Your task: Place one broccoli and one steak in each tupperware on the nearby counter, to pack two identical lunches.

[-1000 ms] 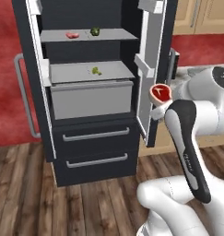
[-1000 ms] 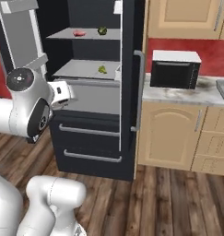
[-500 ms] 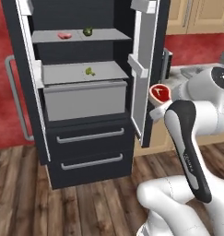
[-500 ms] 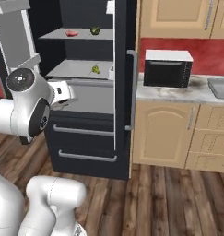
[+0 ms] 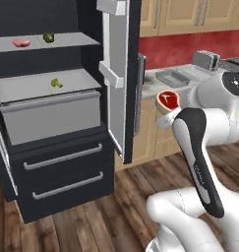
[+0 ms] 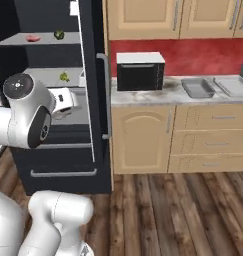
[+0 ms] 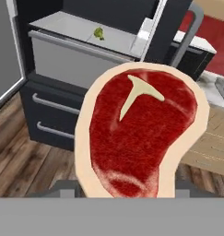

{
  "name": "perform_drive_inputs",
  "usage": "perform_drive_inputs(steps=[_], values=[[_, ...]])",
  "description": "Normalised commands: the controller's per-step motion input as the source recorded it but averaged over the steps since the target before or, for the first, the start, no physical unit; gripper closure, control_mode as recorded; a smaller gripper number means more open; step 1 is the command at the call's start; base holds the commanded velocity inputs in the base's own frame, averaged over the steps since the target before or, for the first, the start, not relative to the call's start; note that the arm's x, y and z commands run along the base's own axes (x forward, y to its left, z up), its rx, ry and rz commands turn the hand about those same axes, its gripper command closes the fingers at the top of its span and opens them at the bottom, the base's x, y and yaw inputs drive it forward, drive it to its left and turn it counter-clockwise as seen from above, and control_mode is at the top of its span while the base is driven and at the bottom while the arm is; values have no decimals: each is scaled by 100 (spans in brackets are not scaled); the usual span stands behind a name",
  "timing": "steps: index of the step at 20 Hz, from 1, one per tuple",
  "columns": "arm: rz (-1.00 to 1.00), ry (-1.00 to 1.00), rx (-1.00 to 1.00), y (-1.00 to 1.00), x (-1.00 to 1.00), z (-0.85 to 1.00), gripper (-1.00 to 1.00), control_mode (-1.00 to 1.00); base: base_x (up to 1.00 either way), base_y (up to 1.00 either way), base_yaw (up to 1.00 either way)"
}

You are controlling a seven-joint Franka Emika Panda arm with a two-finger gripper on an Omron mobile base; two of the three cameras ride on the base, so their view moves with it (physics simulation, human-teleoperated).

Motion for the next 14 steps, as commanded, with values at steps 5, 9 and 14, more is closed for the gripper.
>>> perform_drive_inputs(steps=[5,9,14], values=[[0,0,0,0,0,0,100,100,0,-76,-59],[0,0,0,0,0,0,100,100,3,-64,-62],[0,0,0,0,0,0,100,100,17,-55,-61]])
